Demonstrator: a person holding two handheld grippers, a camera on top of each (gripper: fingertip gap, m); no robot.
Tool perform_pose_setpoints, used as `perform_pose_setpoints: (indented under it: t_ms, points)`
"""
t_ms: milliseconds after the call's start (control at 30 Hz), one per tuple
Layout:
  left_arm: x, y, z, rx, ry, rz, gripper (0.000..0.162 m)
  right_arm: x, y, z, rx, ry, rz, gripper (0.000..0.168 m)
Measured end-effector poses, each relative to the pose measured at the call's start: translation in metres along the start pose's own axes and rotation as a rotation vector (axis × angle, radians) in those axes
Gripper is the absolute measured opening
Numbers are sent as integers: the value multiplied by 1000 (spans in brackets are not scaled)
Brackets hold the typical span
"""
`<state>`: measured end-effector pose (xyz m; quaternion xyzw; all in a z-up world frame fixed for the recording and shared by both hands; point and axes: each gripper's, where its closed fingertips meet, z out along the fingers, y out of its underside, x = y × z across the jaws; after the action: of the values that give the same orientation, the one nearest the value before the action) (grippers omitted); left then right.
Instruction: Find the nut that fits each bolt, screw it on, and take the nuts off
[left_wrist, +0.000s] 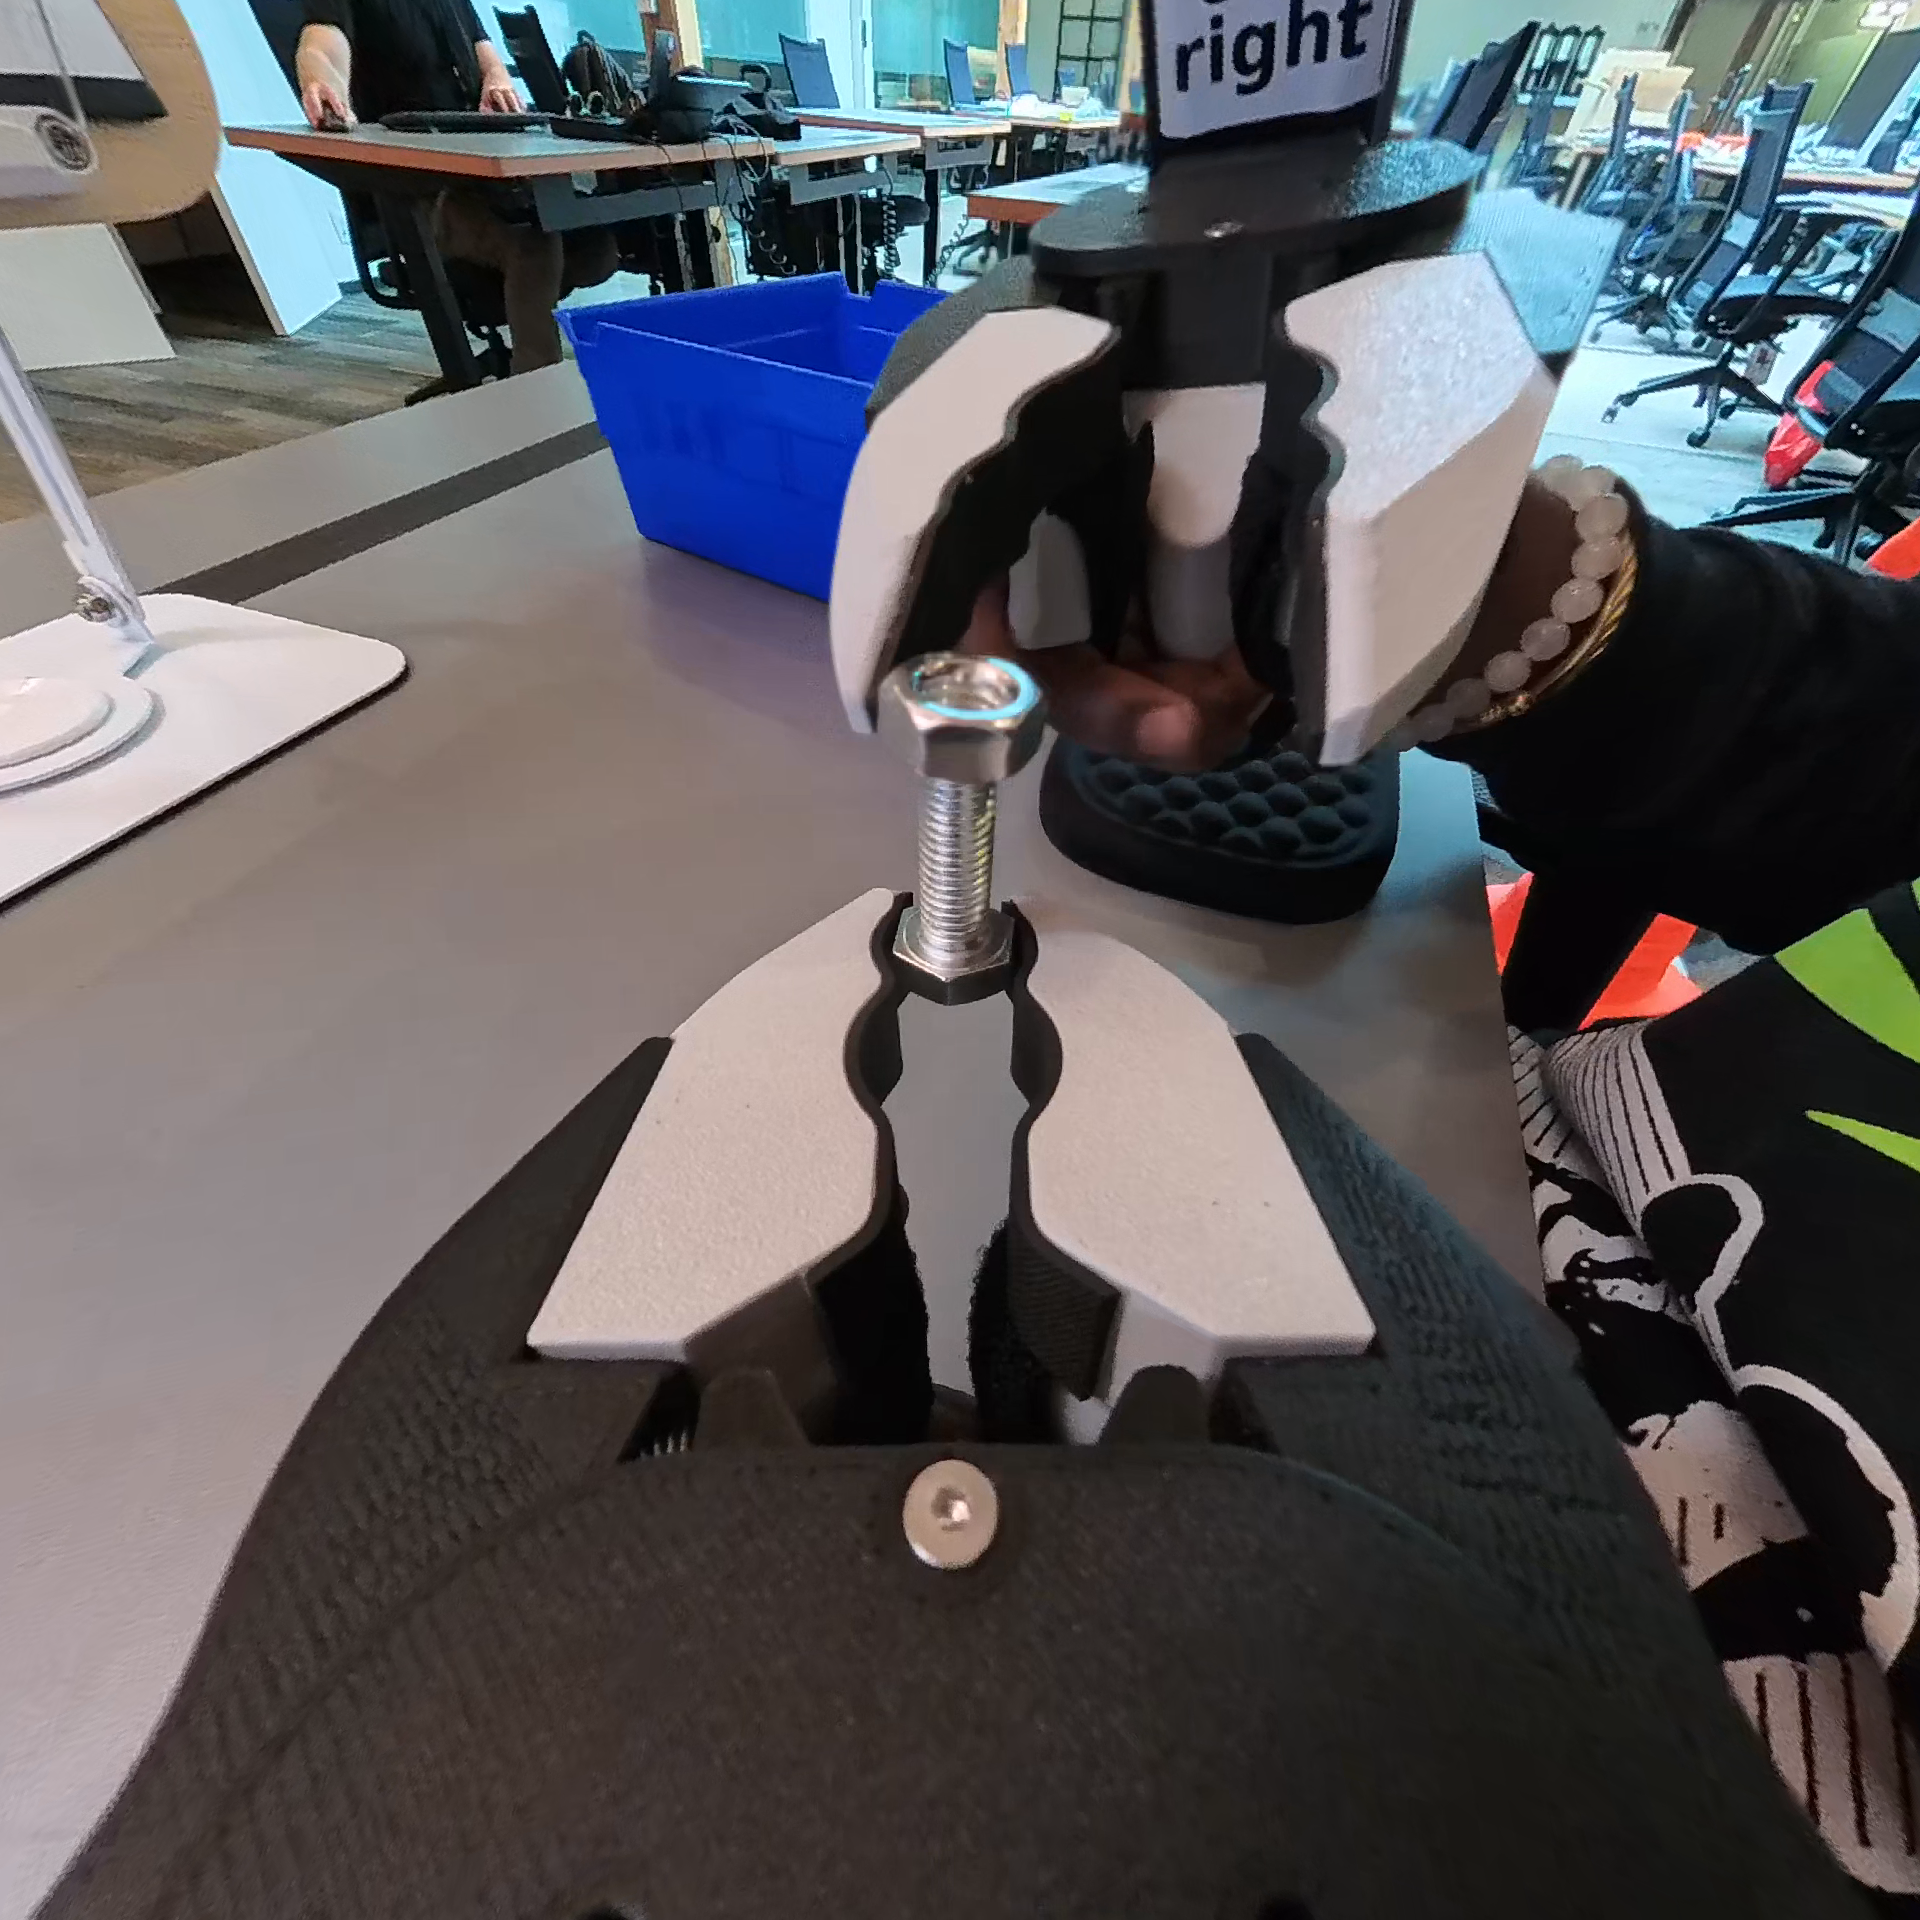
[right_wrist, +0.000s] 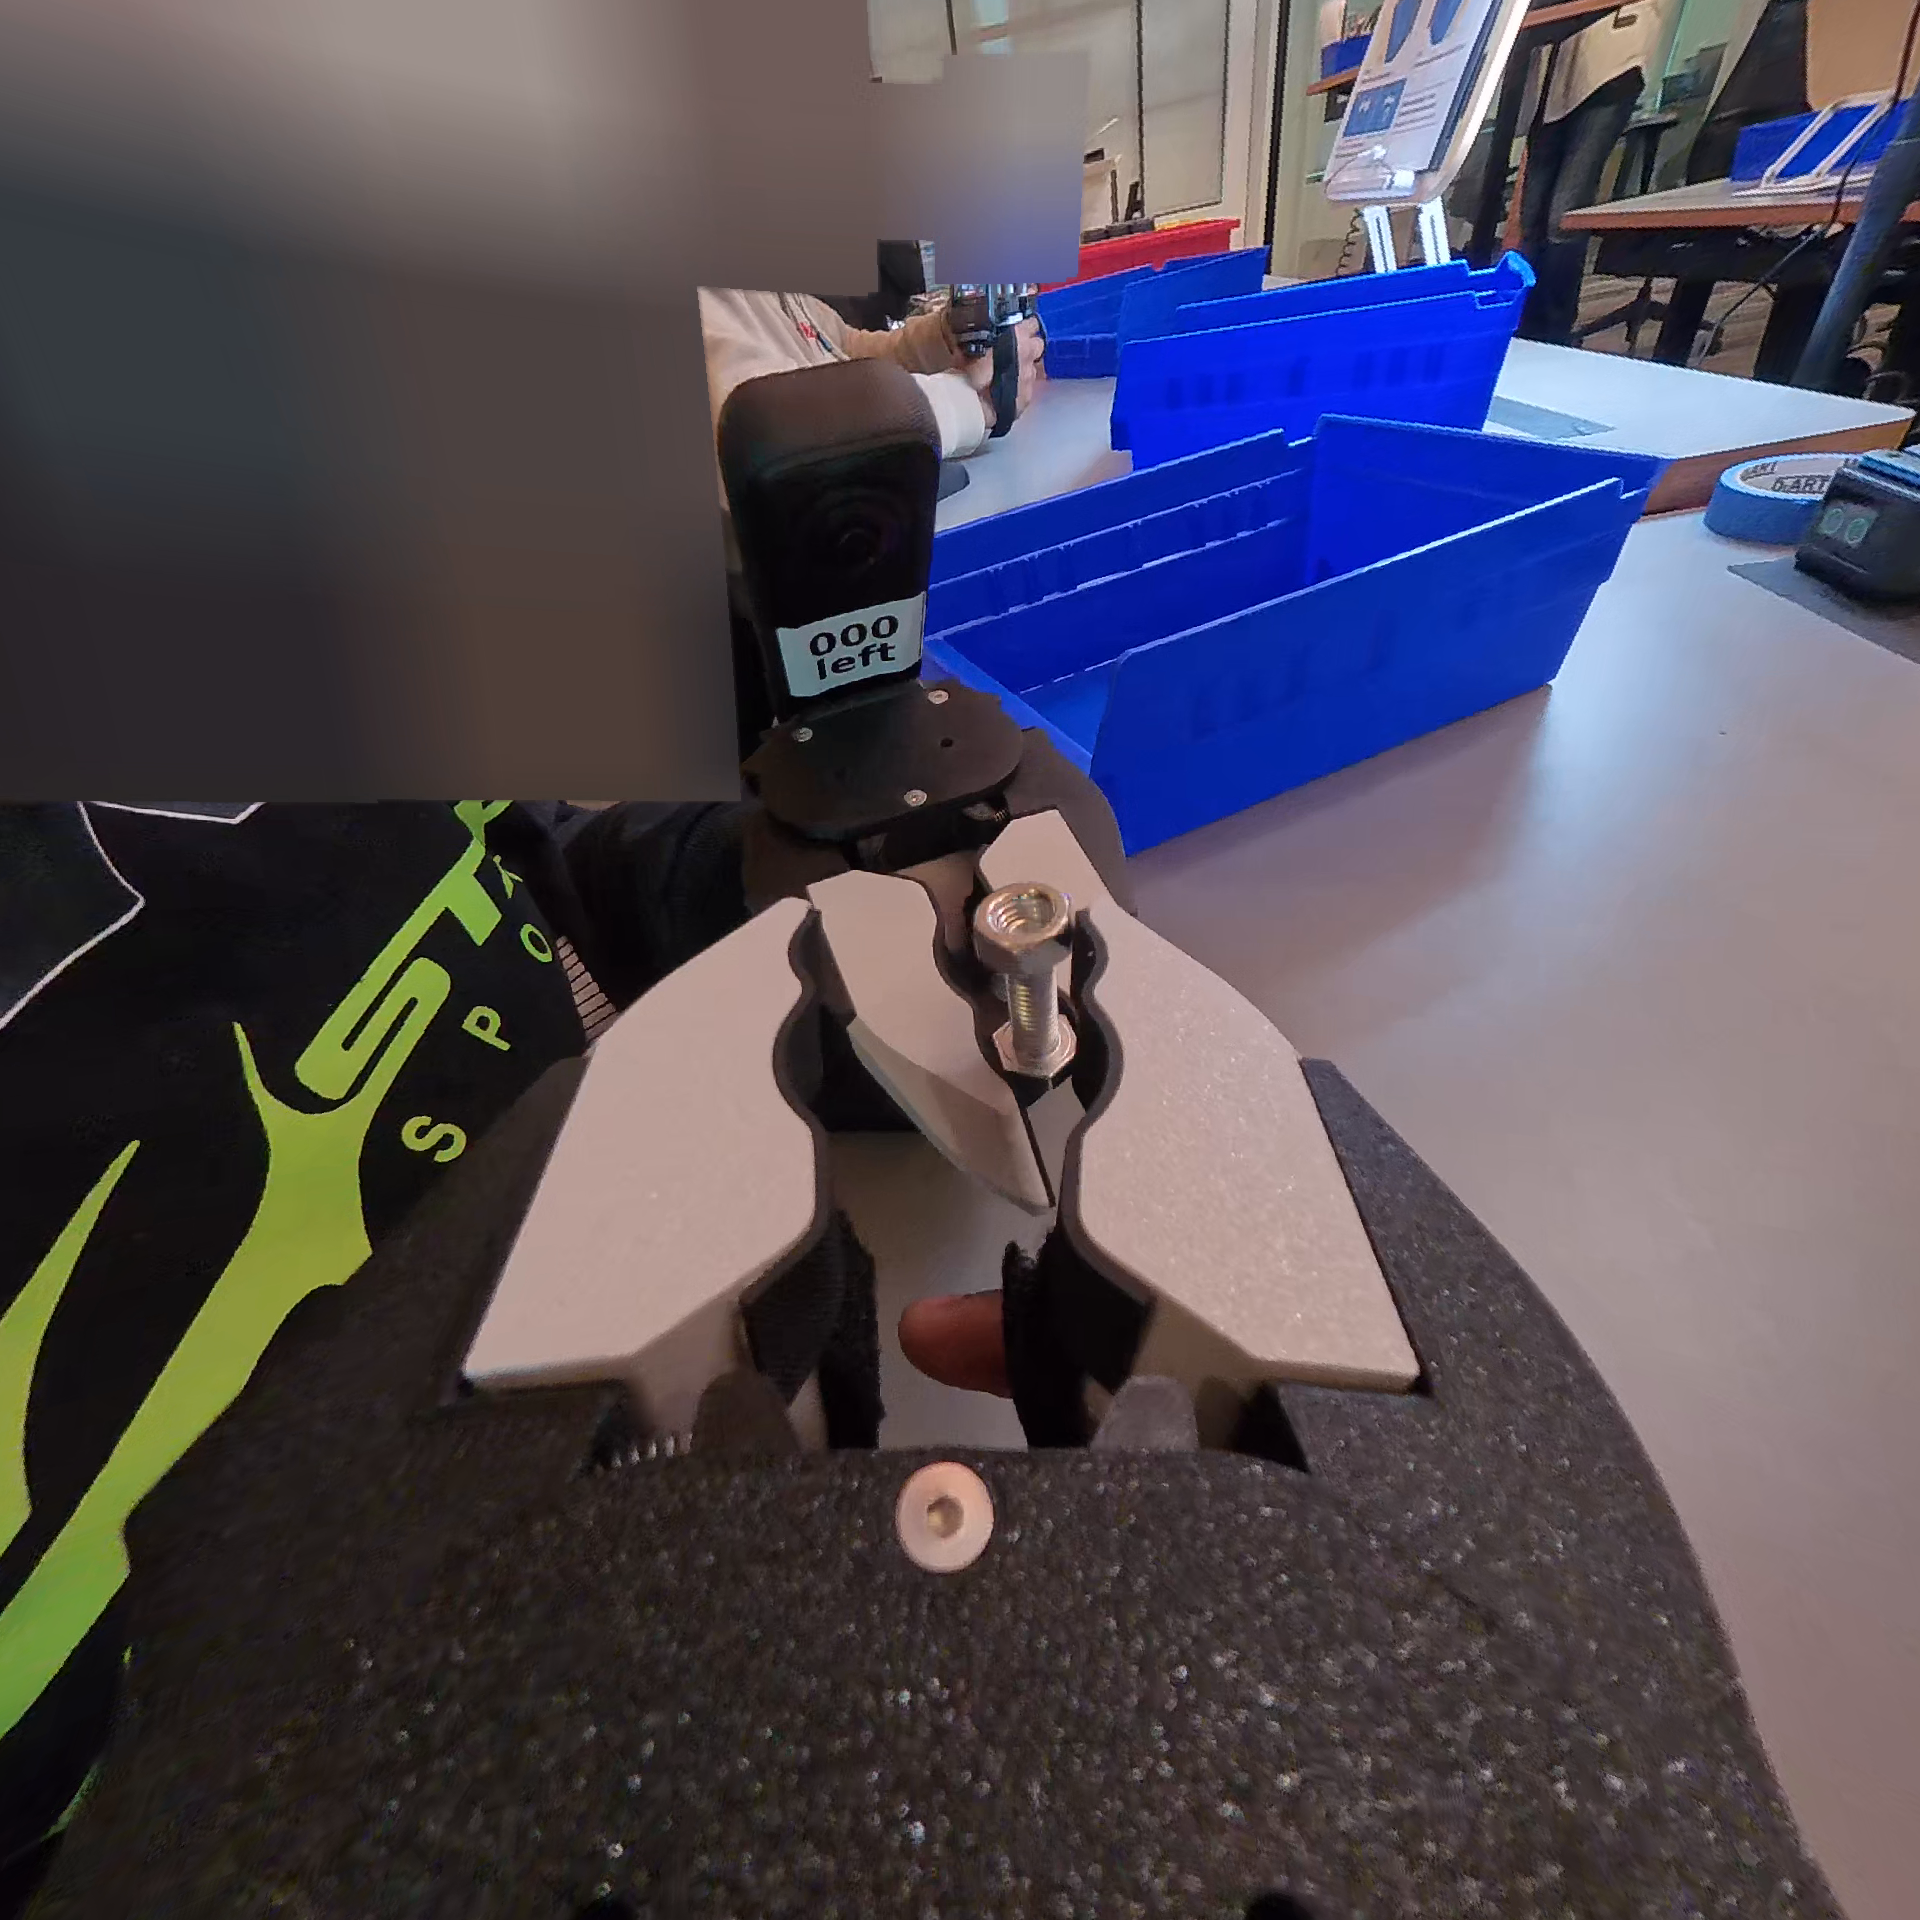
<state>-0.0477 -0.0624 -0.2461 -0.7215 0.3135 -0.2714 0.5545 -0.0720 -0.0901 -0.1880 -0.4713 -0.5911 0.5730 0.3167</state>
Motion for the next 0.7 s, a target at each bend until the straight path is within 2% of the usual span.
perform_pose_setpoints:
  t_ms: [167, 467, 700]
  points:
    - [0, -1, -1, 5, 0, -3, 17, 0, 1, -8, 12, 18, 11, 42]
    - [2, 1, 0, -5, 4, 9, 17, 1, -3, 3, 37, 21, -16, 51]
    - [1, 0, -1, 4, -1, -3, 17, -1, -2, 0, 47, 29, -16, 51]
